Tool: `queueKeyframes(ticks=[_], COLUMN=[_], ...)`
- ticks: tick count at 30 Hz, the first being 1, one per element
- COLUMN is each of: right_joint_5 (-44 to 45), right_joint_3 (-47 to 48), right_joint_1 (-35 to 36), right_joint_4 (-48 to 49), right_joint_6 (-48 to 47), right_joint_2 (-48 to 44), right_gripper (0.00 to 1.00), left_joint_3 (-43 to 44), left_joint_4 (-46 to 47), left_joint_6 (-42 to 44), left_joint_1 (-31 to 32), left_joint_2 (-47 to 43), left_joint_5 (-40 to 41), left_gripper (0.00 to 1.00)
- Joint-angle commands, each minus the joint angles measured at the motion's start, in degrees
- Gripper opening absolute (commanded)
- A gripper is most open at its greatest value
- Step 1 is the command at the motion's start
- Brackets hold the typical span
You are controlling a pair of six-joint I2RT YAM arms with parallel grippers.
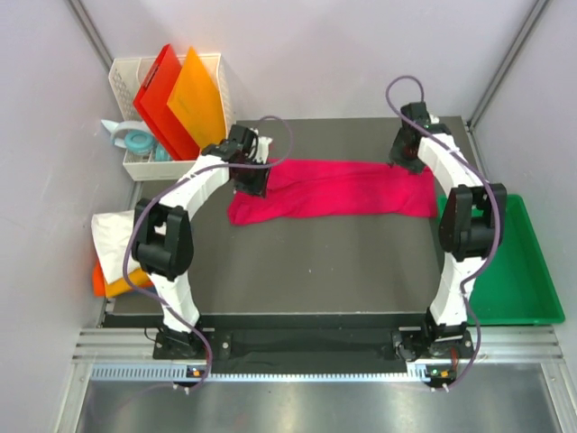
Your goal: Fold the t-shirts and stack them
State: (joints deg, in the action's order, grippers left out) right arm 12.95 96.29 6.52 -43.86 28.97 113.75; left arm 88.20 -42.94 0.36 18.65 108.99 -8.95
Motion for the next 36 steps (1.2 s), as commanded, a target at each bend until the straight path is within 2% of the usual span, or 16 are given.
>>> queueKeyframes(ticks=[1,4,8,11,13,14,15,16,24,26,29,30,31,36], right_joint_5=[2.69,4.45,1.99,1.02,1.03,1.02,1.20,1.20,0.24,-0.21,0.49,0.50,0.32,-0.73], right_joint_3=[12.92,20.13,25.96,29.65,32.10,32.99,33.78,34.83,36.42,35.99,32.74,31.17,30.63,29.22], right_joint_1=[-0.99,-1.69,-4.14,-5.29,-5.73,-5.91,-6.00,-6.08,-6.08,-6.08,-6.00,-6.00,-7.91,-8.37], right_joint_4=[-0.26,-1.67,-2.64,-3.25,-3.17,-3.08,-3.16,-2.82,-2.99,-4.48,-4.66,-4.57,-4.57,-5.54], right_joint_6=[-2.78,-3.75,-2.09,-0.94,-0.41,-0.23,-0.14,0.03,0.73,1.26,1.18,1.18,1.09,1.26], right_joint_2=[2.68,9.45,16.49,20.80,23.17,23.79,24.84,25.28,29.06,29.33,28.02,27.75,27.66,27.66], right_gripper=[0.53,0.47,0.47,0.45,0.37,0.34,0.24,0.20,0.18,0.17,0.12,0.03,0.00,0.00], left_joint_3=[3.46,2.94,1.62,2.84,4.78,5.39,5.92,6.10,4.35,4.26,3.64,2.77,2.15,-1.37], left_joint_4=[3.92,1.99,-0.30,-2.67,-4.95,-5.40,-5.92,-6.28,-7.77,-8.65,-10.76,-11.29,-11.38,-11.20], left_joint_6=[-1.94,0.07,2.89,2.19,2.10,2.19,2.28,2.36,3.07,3.24,3.94,4.12,4.12,3.42], left_joint_1=[0.06,2.26,6.65,6.66,6.66,6.66,6.66,6.66,6.66,6.66,6.66,6.66,6.66,6.66], left_joint_2=[-2.56,-1.42,-0.27,2.27,4.64,5.17,5.79,5.80,4.83,4.57,3.78,3.25,2.81,3.85], left_joint_5=[-6.76,-6.35,-1.60,-0.89,-1.42,-1.86,-2.64,-2.91,-4.49,-5.02,-7.48,-7.92,-8.45,-8.54], left_gripper=[0.39,0.35,0.34,0.32,0.27,0.19,0.14,0.11,0.00,0.00,0.00,0.00,0.00,0.00])
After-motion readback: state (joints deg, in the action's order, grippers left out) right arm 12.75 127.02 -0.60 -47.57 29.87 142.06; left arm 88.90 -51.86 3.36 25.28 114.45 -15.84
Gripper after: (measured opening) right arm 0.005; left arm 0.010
